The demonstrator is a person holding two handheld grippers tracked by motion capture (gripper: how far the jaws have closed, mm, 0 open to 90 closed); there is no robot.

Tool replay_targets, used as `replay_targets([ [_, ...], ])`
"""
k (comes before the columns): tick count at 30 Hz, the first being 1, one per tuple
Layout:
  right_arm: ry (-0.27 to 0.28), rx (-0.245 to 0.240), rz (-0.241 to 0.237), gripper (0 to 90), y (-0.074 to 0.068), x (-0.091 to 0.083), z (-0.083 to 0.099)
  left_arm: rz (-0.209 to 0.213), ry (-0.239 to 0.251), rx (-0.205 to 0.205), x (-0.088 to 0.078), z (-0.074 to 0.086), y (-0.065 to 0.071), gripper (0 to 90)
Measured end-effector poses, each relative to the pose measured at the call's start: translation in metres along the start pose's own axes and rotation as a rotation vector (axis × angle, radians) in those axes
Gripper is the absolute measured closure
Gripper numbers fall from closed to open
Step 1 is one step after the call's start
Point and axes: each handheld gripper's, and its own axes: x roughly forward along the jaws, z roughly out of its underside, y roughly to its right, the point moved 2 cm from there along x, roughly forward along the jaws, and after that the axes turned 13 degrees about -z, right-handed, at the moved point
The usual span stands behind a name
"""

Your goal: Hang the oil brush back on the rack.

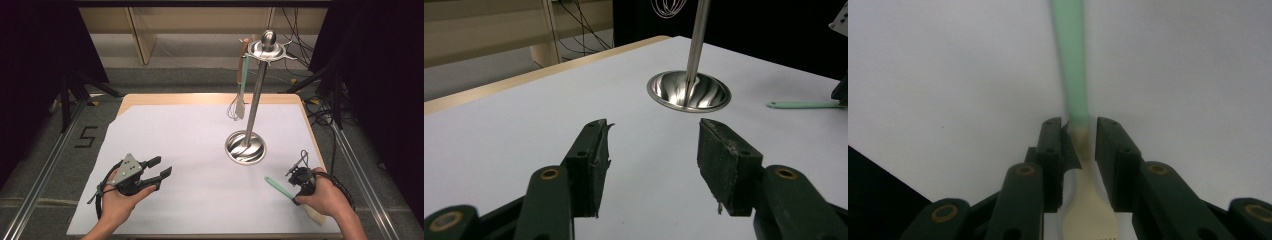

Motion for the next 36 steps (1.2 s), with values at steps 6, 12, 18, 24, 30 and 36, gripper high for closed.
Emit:
replay_targets([
  [6,-0.006,0.008,0.002,74.2,0.0014,0.0046,0.0006,0.005,-0.001,0.007,0.0001,-0.0001,0.0004,45.5],
  [12,-0.031,0.02,0.001,75.6,0.002,0.0064,-0.0001,0.006,-0.002,0.004,0.0002,0.0001,0.001,45.4],
  [18,-0.044,0.003,0.012,79.6,-0.0004,0.008,-0.0024,0.013,-0.006,0.012,0.0007,0.0003,0.0022,45.3],
  [24,-0.054,0.008,0.01,82.4,-0.002,0.0085,-0.0032,0.022,0.002,0.004,0.0016,0.0007,0.0027,45.4],
  [30,-0.053,0.01,0.002,82.6,-0.0007,0.0091,-0.0042,0.024,0.001,-0.008,0.0018,0.0006,0.0042,45.3],
  [36,-0.048,0.037,0.009,82.9,-0.0015,0.0094,-0.0035,0.024,-0.006,0.012,0.0018,0.0007,0.0042,45.3],
])
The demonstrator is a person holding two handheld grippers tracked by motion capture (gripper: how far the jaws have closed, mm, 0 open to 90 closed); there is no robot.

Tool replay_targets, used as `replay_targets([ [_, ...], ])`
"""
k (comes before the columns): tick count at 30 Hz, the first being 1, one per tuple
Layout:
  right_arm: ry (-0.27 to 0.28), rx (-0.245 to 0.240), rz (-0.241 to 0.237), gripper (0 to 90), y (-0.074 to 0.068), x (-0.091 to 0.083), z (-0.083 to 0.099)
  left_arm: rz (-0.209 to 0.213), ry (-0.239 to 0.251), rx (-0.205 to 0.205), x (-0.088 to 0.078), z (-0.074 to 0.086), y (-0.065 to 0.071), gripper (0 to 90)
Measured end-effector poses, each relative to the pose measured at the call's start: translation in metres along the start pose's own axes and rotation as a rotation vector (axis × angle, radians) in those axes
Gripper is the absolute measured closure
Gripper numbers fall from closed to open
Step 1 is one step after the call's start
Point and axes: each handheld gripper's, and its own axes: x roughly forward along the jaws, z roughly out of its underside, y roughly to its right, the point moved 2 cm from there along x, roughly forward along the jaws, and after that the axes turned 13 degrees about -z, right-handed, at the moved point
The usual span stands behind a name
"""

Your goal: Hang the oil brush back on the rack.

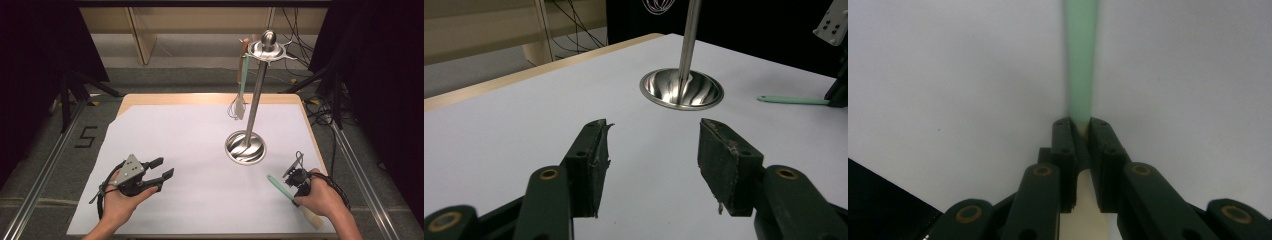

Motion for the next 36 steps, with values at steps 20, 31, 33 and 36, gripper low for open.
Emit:
replay_targets([
  [20,0.287,0.055,0.007,83.2,-0.014,-0.021,0.003,0.015,-0.004,0.001,0.002,0.001,0.003,45.1],
  [31,0.523,0.071,-0.061,83.2,-0.026,-0.028,0.001,0.028,0.002,0.001,0.003,0.001,0.005,45.1],
  [33,0.562,0.051,-0.066,83.2,-0.028,-0.029,0.002,0.024,-0.006,0.005,0.003,0.001,0.005,45.0],
  [36,0.651,0.042,-0.048,83.2,-0.03,-0.029,0.001,0.034,-0.006,-0.008,0.003,-0.002,0.006,44.9],
])
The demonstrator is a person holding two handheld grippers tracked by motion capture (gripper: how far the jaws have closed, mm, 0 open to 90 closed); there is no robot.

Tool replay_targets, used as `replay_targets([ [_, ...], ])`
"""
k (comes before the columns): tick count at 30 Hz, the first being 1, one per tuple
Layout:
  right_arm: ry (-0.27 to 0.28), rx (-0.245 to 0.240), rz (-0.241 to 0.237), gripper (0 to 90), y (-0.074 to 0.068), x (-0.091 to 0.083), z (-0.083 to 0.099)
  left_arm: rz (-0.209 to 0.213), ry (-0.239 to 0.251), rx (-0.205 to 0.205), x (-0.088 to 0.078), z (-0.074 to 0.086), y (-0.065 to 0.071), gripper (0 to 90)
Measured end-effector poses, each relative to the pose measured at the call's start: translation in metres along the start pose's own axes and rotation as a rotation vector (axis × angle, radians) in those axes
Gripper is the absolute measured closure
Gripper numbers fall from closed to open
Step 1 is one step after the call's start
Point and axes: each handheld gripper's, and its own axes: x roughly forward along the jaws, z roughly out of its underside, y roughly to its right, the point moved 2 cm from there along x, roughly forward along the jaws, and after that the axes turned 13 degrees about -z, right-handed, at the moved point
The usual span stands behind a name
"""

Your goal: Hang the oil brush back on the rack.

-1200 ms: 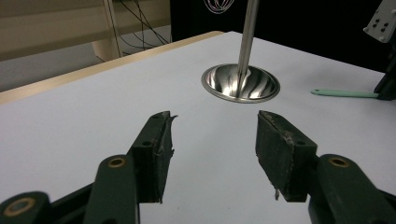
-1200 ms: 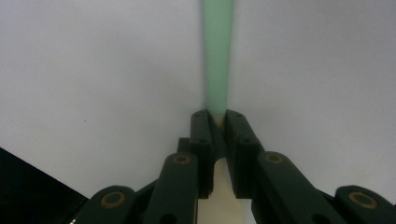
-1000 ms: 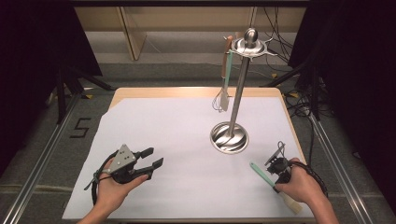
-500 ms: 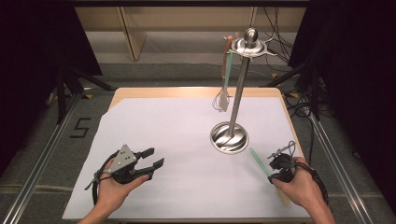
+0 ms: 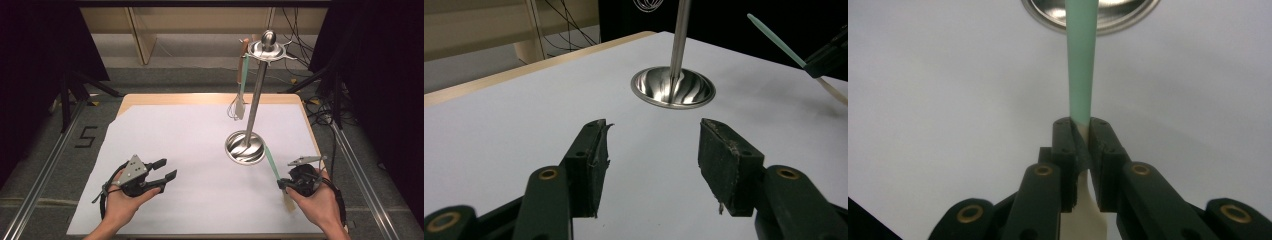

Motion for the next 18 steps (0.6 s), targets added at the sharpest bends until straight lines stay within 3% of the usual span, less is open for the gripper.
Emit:
replay_targets([
  [1,0.029,0.012,-0.01,83.3,-0.004,-0.004,-0.001,0.01,0.014,-0.003,0.001,-0.003,0.001,45.0],
  [3,0.037,0.018,-0.013,83.3,-0.006,-0.005,-0.001,0.017,0.02,-0.008,0.002,-0.006,0.002,45.0],
  [4,0.058,0.001,-0.013,83.3,-0.006,-0.007,-0.002,0.013,0.015,-0.01,0.002,-0.007,0.003,45.0],
  [5,0.038,-0.022,-0.016,83.2,-0.006,-0.011,-0.003,0.024,0.019,-0.026,0.004,-0.01,0.004,45.0],
  [7,0.1,-0.049,-0.017,83.3,-0.008,-0.01,-0.005,0.03,0.028,-0.019,0.007,-0.015,0.006,45.0],
  [8,0.123,-0.018,-0.035,83.3,-0.016,-0.013,-0.008,0.045,0.04,-0.019,0.01,-0.02,0.009,45.1],
  [9,0.135,-0.059,-0.025,83.3,-0.016,-0.015,-0.01,0.056,0.042,-0.028,0.012,-0.022,0.012,45.2],
  [11,0.164,-0.048,-0.043,83.3,-0.019,-0.014,-0.011,0.063,0.037,-0.021,0.013,-0.024,0.013,45.2],
  [12,0.177,-0.08,-0.03,83.3,-0.02,-0.016,-0.012,0.071,0.042,-0.02,0.014,-0.027,0.016,45.3],
  [14,0.198,-0.06,-0.036,83.3,-0.025,-0.018,-0.014,0.082,0.048,-0.018,0.017,-0.032,0.019,45.5],
  [15,0.242,-0.062,-0.052,83.2,-0.028,-0.019,-0.016,0.088,0.054,-0.016,0.018,-0.034,0.021,45.6],
  [18,0.265,-0.06,-0.034,83.2,-0.03,-0.023,-0.016,0.106,0.077,-0.009,0.025,-0.044,0.026,45.8],
])
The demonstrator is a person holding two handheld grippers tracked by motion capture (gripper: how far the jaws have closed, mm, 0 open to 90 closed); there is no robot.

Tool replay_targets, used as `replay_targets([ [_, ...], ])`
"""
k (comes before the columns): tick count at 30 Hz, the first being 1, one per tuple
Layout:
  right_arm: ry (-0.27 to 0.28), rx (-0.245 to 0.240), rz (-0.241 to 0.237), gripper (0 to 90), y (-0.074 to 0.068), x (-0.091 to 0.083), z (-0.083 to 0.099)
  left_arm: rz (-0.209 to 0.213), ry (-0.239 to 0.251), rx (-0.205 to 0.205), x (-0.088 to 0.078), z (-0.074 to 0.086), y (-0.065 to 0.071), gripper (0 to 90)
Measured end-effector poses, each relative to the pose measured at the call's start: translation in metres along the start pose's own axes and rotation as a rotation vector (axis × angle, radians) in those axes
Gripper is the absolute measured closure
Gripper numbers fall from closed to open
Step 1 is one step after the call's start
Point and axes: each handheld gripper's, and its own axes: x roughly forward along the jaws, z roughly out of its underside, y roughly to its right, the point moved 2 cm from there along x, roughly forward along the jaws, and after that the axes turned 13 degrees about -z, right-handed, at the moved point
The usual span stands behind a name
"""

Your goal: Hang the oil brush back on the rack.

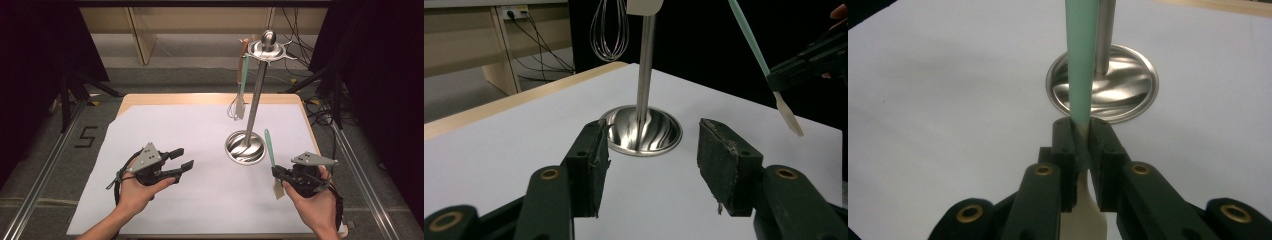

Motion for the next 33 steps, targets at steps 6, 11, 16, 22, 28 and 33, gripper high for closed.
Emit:
replay_targets([
  [6,0.054,0.01,-0.016,83.2,-0.003,-0.005,-0.001,0.021,-0.003,0.008,0.011,-0.008,0.005,47.8],
  [11,0.091,0.0,0.018,83.2,-0.006,-0.011,-0.004,0.05,0.002,0.015,0.025,-0.016,0.015,48.0],
  [16,0.147,0.033,0.017,83.2,-0.014,-0.012,-0.008,0.079,0.01,0.02,0.039,-0.028,0.025,47.2],
  [22,0.181,0.039,0.016,83.2,-0.02,-0.013,-0.01,0.103,0.038,0.013,0.052,-0.046,0.035,47.2],
  [28,0.198,0.022,0.014,83.2,-0.025,-0.009,-0.015,0.136,0.053,0.011,0.065,-0.06,0.051,47.3],
  [33,0.203,-0.004,0.019,83.2,-0.027,-0.009,-0.017,0.166,0.058,0.022,0.076,-0.071,0.064,47.3],
])
